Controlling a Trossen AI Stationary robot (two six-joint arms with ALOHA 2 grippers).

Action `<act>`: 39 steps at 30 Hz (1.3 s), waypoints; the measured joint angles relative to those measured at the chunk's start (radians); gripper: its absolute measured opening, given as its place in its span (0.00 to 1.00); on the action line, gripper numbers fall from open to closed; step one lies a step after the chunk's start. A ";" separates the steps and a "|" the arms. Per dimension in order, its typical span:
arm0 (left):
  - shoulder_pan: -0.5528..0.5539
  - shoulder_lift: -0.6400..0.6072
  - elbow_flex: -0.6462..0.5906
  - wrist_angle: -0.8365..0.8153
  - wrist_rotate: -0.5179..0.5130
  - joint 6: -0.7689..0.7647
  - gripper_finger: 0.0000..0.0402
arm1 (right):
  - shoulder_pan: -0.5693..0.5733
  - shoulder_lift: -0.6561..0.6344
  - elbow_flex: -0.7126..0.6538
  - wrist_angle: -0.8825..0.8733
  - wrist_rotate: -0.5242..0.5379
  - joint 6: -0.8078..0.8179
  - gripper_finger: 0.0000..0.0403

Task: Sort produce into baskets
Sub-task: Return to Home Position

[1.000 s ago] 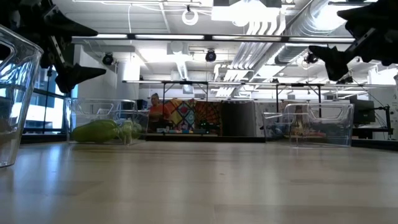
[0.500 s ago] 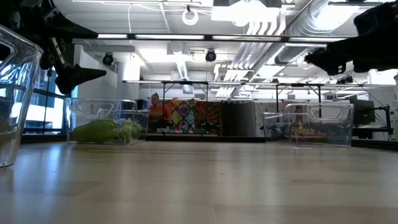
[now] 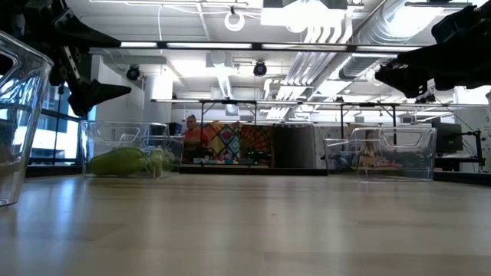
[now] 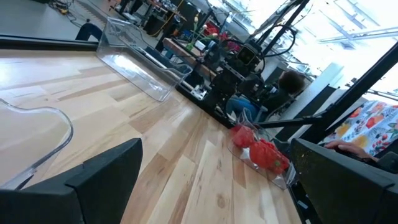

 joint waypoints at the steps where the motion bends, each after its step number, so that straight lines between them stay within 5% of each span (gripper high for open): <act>1: 0.000 0.000 0.000 0.000 0.000 0.000 0.98 | -0.003 0.000 0.000 0.000 0.000 0.010 0.87; 34: 0.000 -0.002 0.000 -0.001 -0.001 0.000 0.98 | -0.015 0.020 0.000 0.000 -0.001 0.022 0.87; 39: 0.058 -0.102 0.000 -0.046 0.087 0.216 0.98 | -0.015 0.020 0.000 0.000 -0.001 0.022 0.87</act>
